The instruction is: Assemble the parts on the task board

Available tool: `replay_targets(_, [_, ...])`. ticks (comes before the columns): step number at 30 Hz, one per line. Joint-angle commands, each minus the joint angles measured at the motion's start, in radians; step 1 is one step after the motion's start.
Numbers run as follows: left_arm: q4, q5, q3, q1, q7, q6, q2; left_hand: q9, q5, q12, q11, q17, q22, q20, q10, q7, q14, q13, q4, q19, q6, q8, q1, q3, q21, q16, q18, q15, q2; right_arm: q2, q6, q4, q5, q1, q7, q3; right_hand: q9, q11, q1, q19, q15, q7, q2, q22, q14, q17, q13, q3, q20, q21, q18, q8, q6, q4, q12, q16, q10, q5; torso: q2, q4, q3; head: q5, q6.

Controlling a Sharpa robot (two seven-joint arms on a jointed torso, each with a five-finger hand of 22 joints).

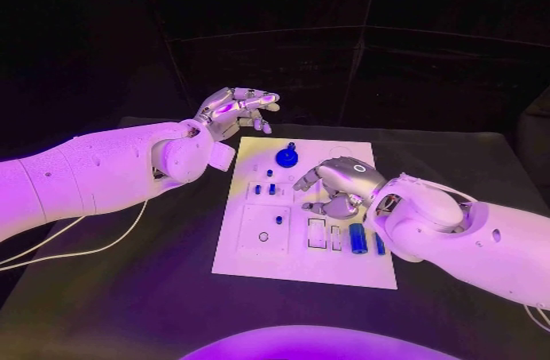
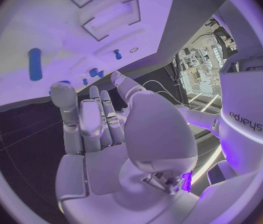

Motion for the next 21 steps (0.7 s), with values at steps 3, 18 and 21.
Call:
replay_targets(3, [0.006, -0.004, 0.000, 0.001, 0.005, 0.012, -0.002, -0.001, 0.001, 0.005, 0.001, -0.001, -0.001, -0.002, -0.010, 0.000, -0.009, 0.000, 0.001, 0.007, -0.007, 0.002, 0.001, -0.007, -0.005, -0.005, 0.005, 0.000, 0.002, -0.056, 0.063, -0.003, 0.046, 0.039, -0.054, 0.009, -0.001, -0.005, 0.013, -0.009, 0.003, -0.007, 0.007, -0.031, 0.023, -0.023, -0.005, -0.035, 0.000, -0.022, 0.000, 0.000, -0.014, 0.002, 0.000, -0.010, -0.032, -0.007, -0.001, -0.0025, -0.0022, -0.014, 0.016])
replay_targets(18, [0.006, -0.007, 0.000, 0.001, 0.005, 0.014, 0.003, -0.001, 0.001, 0.006, 0.001, -0.001, -0.002, -0.002, -0.011, 0.001, -0.009, 0.000, 0.001, 0.007, -0.007, 0.002, 0.001, -0.008, -0.006, -0.004, 0.005, 0.000, 0.003, -0.077, 0.204, -0.044, 0.005, 0.058, -0.118, 0.013, 0.002, -0.002, 0.032, -0.016, 0.006, -0.006, 0.018, -0.051, 0.019, -0.045, -0.004, -0.069, 0.003, -0.038, 0.003, 0.006, -0.008, 0.005, 0.011, -0.021, -0.054, 0.002, 0.001, 0.0015, -0.0011, -0.018, 0.024])
replay_targets(21, [0.007, -0.008, 0.000, 0.001, 0.005, 0.014, 0.003, -0.001, 0.001, 0.006, 0.001, -0.001, -0.002, -0.002, -0.011, 0.001, -0.009, 0.000, 0.001, 0.007, -0.007, 0.002, 0.001, -0.008, -0.006, -0.004, 0.005, 0.000, 0.003, -0.068, 0.240, -0.052, 0.008, 0.059, -0.112, 0.013, 0.002, -0.003, 0.033, -0.016, 0.006, -0.007, 0.017, -0.053, 0.019, -0.046, -0.004, -0.075, 0.003, -0.040, 0.003, 0.006, -0.008, 0.006, 0.016, -0.021, -0.052, 0.004, 0.000, 0.0000, -0.0015, -0.016, 0.022])
